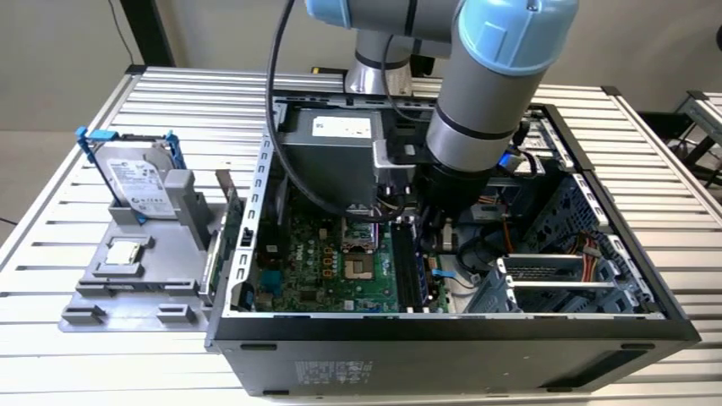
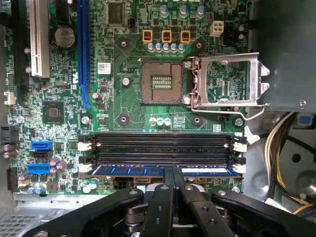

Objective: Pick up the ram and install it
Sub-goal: 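Press down the ram until it locks into place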

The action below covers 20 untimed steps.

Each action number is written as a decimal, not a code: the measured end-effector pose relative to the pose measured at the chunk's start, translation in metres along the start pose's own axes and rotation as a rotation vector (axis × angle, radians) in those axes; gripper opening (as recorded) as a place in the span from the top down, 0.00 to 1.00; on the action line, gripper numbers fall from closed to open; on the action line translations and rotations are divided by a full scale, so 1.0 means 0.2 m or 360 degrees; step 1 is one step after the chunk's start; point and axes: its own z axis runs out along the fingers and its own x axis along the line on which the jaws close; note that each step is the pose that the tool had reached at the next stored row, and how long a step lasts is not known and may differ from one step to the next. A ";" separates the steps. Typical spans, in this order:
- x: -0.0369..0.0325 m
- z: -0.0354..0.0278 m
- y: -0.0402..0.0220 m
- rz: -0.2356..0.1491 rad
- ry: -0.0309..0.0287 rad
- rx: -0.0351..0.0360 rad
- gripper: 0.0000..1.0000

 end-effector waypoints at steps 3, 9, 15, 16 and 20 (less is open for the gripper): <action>0.001 0.024 0.000 0.0000 0.00024 -0.0001 1.00; -0.001 0.031 -0.001 0.0000 -0.00004 0.0000 1.00; -0.001 -0.067 0.002 0.0000 0.00004 0.0000 1.00; -0.001 -0.075 0.002 0.0000 0.00004 0.0000 1.00; -0.001 -0.114 0.002 0.0000 0.00029 0.0000 1.00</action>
